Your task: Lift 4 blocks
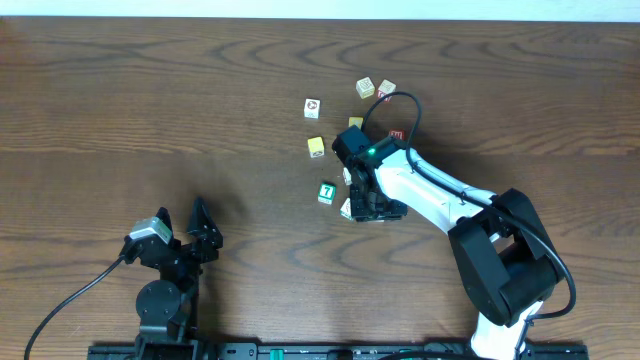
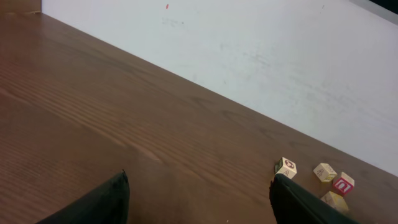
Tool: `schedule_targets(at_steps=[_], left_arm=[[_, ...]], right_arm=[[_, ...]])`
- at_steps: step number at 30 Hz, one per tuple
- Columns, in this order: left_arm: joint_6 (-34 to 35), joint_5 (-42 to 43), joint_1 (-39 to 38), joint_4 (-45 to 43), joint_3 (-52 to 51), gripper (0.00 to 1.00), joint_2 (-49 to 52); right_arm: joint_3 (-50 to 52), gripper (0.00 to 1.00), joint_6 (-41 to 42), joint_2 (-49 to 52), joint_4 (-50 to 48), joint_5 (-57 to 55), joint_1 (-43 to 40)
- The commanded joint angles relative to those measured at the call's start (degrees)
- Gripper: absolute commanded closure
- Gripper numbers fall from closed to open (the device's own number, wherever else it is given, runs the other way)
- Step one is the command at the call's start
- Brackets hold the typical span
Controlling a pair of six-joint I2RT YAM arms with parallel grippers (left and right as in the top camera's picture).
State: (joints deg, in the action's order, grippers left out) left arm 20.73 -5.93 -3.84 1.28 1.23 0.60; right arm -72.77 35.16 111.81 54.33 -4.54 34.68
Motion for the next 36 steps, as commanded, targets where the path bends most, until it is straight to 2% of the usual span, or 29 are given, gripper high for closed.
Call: schedule_targets(at_steps=[1,8,12,21,28,36], left_arm=[[-0.55,-0.57,0.28,2.36,-1.01,0.27,-0.37],[-0.55,-0.57,0.28,2.36,-1.01,0.27,-0.37],[-0.55,-0.57,0.28,2.34,-1.01,0.27,-0.37],[-0.55,-0.57,0.28,2.36,-1.01,0.27,-0.37],[-0.55,-0.57,0.28,2.34,-1.01,0.27,-0.37],[-0.55,-0.57,0.28,2.34,-1.01,0.27,-0.37]], right_arm=[[0.15,0.50,1.44,-0.59,-0.17,-2.84,-0.20],[0.15,0.41,1.31,-0.59,-1.01,-6.19,-0.20],[0.13,0.40,1.01,-0.59,-2.10,-6.62,-0.22],[0.13,0.53,-9.07,-0.59,-5.29,-6.58,-0.17],[0.13,0.57,-14.49,-0.59,-5.25,-6.56,-0.17],[0.13,0.54,-17.07,-0.59,-5.73,-5.33,-0.09]])
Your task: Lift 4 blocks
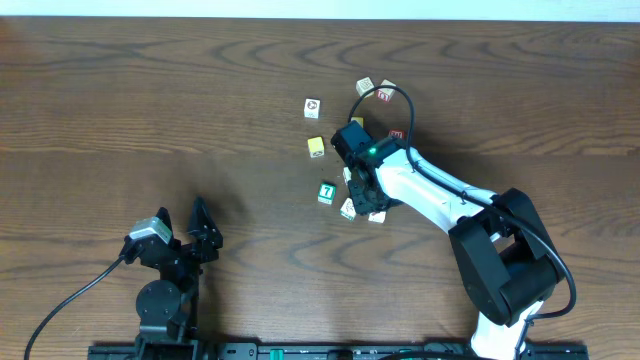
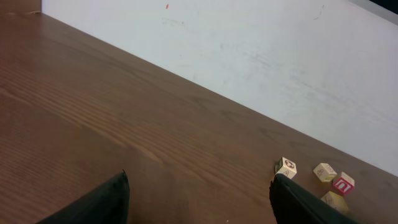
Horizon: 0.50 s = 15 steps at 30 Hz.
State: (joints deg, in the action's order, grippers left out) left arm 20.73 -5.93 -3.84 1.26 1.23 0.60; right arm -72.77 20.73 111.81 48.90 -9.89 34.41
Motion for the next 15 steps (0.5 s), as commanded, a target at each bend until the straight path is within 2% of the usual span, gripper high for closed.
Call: schedule_targets(at_steps=[1,2,4,9,11,12,15], left_arm=[[-0.55,-0.57,0.28,2.36,-1.01,0.27,-0.37],[-0.55,-0.57,0.28,2.36,-1.01,0.27,-0.37],[-0.55,-0.57,0.28,2.36,-1.01,0.27,-0.37],[-0.55,-0.57,0.28,2.36,-1.01,0.27,-0.37],[-0.55,-0.57,0.28,2.36,-1.01,0.27,-0.37],[-0.55,-0.57,0.28,2.36,-1.01,0.27,-0.37],[-0.55,-0.57,0.28,2.36,-1.01,0.27,-0.37]], right_arm=[[0.13,0.51,-2.58,-0.59,-0.42,-0.15,0.17],[0.13,0.48,-2.21,-0.59,-0.66,-0.13,0.17],[0.13,0.48,-1.49,-0.59,-1.29,-0.13,0.13],[-0.55,0.51,-1.55,-0.59,-4.46,-0.15,0.07],[-1.33,0.47,-2.01,-0.59,-5.53,-0.39,0.04],[-2.27,0.41,-2.73,-0.59,-6.05,-0.92,0.00],[-5.66,0.33,-1.90,-0.59,-5.22,-4.42,-0.55]])
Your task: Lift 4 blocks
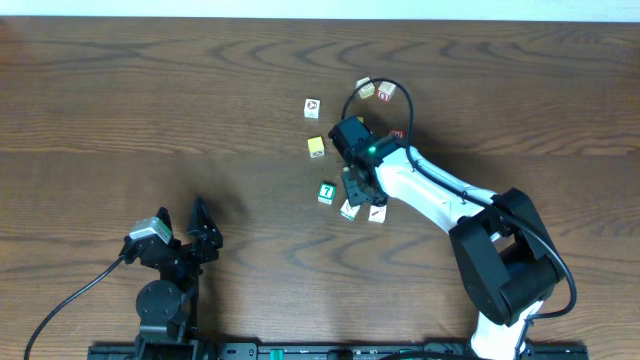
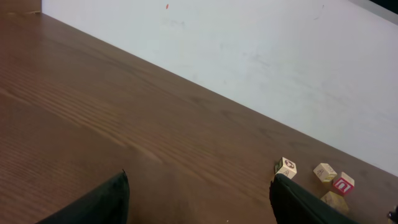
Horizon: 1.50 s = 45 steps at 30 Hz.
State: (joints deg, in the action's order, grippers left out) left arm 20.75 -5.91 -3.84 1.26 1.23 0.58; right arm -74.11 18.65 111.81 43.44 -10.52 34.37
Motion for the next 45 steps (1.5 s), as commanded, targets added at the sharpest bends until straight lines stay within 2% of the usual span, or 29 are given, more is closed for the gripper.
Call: schedule_targets(at_steps=[1,6,11,17,27,36,40,42,45], left_arm=[[-0.57,-0.59,0.28,2.36,-1.01,0.27,-0.35],[-0.57,-0.59,0.28,2.36,-1.01,0.27,-0.35],[-0.57,-0.59,0.28,2.36,-1.01,0.27,-0.35],[-0.57,-0.59,0.28,2.36,-1.01,0.27,-0.35],[-0.57,-0.59,0.28,2.36,-1.01,0.27,-0.35],[-0.57,-0.59,0.28,2.36,-1.01,0.27,-0.35],[-0.57,-0.59,0.28,2.36,-1.01,0.27,-0.35],[-0.57,-0.59,0.28,2.36,-1.01,0.27,-0.35],[-0.57,-0.59,0.28,2.36,-1.01,0.27,-0.35]], right_arm=[[-5.66,0.30,0.92,-0.59,0.92,-4.48,-0.87],[-13.03,0.24,4.55,-0.59,2.62,-3.08,-4.90],[-15.10,0.20,4.46,-0.37,-1.84,2.16,-9.77],[-15.10,0.22,4.66,1.81,-3.80,2.62,-12.83],[-15.10,0.30,13.49,11.08,-5.88,4.63,-13.38],[-15.19,0.35,14.29,12.87,-6.75,4.83,-13.44],[-15.19,0.45,14.27,12.87,-5.46,4.85,-13.44],[-15.19,0.45,13.11,12.87,-5.16,5.01,-13.38],[-15.19,0.37,11.28,12.83,-4.59,7.06,-13.27]])
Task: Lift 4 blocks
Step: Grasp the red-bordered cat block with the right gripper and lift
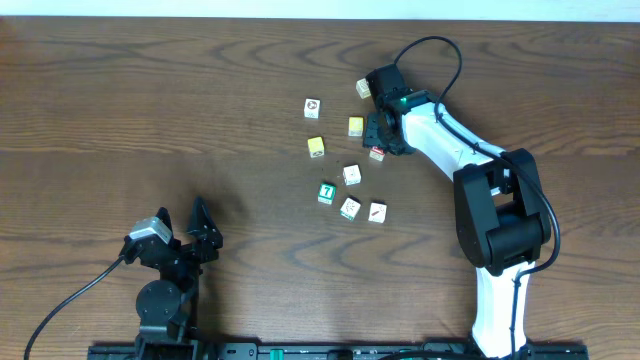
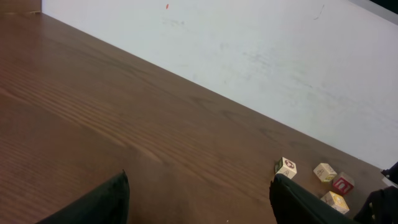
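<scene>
Several small wooden blocks are scattered right of the table's middle: a white one (image 1: 313,106), yellow ones (image 1: 316,147) (image 1: 355,126), a green "7" block (image 1: 327,192), and pale ones (image 1: 352,175) (image 1: 349,208) (image 1: 377,212). My right gripper (image 1: 383,140) reaches down over the far cluster with a red block (image 1: 377,153) at its fingertips. The dark fingers hide whether they are closed on it. My left gripper (image 2: 199,208) rests open and empty at the near left, far from the blocks. Its view shows the white block (image 2: 286,167) and the red block (image 2: 342,184).
Another pale block (image 1: 364,88) lies beside the right wrist, partly covered by it. The right arm's cable loops over the far right of the table. A white wall (image 2: 249,50) borders the far table edge. Bare wood (image 1: 150,110) stretches over the left half.
My right gripper was over the near blocks beside the green "7" and is now farther back at the red block. The red block lies a little left of and nearer than before. Three pale blocks are uncovered.
At first my right gripper sat low over the pale blocks right of the green "7" block. At the following two moments it stood slightly farther back over them. Now it is at the far cluster by the red block. The left arm stayed still throughout.
</scene>
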Tool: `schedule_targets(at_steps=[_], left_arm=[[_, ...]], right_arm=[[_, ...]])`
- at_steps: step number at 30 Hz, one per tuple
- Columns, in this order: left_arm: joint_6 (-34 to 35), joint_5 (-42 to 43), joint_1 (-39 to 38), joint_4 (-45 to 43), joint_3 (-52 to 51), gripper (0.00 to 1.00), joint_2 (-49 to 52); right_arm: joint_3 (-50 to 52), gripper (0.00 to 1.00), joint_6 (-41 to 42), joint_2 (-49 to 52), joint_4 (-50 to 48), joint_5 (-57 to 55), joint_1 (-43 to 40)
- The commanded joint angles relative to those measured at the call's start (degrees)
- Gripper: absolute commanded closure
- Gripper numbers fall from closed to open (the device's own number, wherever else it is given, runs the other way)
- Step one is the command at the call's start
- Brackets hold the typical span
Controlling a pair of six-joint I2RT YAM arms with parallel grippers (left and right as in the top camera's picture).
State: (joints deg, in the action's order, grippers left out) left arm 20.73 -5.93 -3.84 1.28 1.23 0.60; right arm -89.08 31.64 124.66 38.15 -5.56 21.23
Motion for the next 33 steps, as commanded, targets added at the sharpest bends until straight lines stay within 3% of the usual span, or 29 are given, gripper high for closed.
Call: schedule_targets(at_steps=[1,6,15,20,23,28,31,33], left_arm=[[-0.55,-0.57,0.28,2.34,-1.01,0.27,-0.37],[-0.55,-0.57,0.28,2.34,-1.01,0.27,-0.37],[-0.55,-0.57,0.28,2.34,-1.01,0.27,-0.37],[-0.55,-0.57,0.28,2.34,-1.01,0.27,-0.37],[-0.55,-0.57,0.28,2.34,-1.01,0.27,-0.37],[-0.55,-0.57,0.28,2.34,-1.01,0.27,-0.37],[-0.55,-0.57,0.28,2.34,-1.01,0.27,-0.37],[-0.55,-0.57,0.28,2.34,-1.01,0.27,-0.37]], right_arm=[[-0.22,0.36,-1.70,-0.15,1.11,2.80,-0.15],[-0.26,0.35,-1.66,-1.07,3.67,4.63,-0.13],[-0.28,0.57,-2.12,-2.62,8.33,6.75,-0.02],[-0.28,0.62,-8.09,-2.62,7.91,4.11,0.09],[-0.28,0.60,-9.90,-2.62,7.82,2.49,0.09],[-0.28,0.46,-10.75,-2.62,7.04,1.07,0.07],[-0.50,0.45,-11.41,-2.62,6.43,1.09,0.07],[-0.90,0.50,-12.04,-2.62,6.25,1.11,0.09]])
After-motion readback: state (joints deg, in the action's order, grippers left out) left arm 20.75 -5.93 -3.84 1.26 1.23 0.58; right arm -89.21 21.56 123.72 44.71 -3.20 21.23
